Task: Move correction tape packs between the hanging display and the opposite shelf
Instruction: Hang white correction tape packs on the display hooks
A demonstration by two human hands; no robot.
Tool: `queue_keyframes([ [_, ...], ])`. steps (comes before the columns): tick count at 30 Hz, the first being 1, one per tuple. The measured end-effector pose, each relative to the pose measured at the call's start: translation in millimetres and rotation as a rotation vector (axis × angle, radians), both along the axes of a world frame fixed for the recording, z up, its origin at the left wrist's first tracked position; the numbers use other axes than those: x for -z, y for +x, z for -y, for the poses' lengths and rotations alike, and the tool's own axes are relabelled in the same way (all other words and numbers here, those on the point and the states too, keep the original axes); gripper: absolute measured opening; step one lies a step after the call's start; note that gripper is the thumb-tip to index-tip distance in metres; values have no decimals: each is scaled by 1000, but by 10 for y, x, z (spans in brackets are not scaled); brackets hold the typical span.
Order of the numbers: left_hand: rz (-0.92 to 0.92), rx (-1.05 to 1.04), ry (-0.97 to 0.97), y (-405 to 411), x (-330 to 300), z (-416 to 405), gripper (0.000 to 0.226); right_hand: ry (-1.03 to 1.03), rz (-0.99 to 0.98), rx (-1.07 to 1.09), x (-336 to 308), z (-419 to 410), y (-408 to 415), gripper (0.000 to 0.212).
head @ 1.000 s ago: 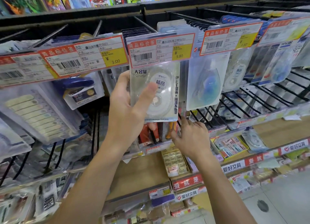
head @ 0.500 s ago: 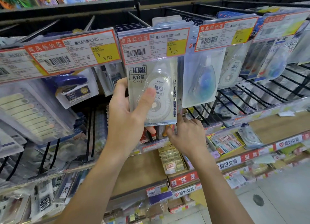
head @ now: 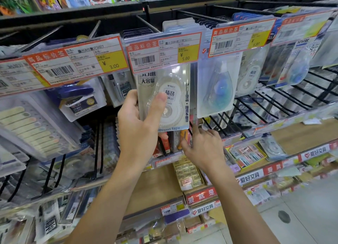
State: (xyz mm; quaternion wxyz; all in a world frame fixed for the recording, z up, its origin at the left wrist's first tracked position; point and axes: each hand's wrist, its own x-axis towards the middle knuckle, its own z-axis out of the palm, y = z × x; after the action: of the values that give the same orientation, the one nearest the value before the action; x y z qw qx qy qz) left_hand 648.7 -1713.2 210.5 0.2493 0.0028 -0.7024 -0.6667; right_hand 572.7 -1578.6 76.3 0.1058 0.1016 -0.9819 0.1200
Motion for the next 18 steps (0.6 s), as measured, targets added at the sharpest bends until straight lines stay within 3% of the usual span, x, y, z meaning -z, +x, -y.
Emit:
queue_keyframes([
  [3, 10, -5, 6, 51, 63, 4, 29, -4, -15, 4, 10, 15, 4, 51],
  [12, 17, -22, -15, 86, 133, 15, 28, -28, -63, 23, 80, 32, -6, 51],
  [18, 8, -107, 60, -98, 125, -10, 12, -6, -63, 19, 100, 24, -30, 51],
])
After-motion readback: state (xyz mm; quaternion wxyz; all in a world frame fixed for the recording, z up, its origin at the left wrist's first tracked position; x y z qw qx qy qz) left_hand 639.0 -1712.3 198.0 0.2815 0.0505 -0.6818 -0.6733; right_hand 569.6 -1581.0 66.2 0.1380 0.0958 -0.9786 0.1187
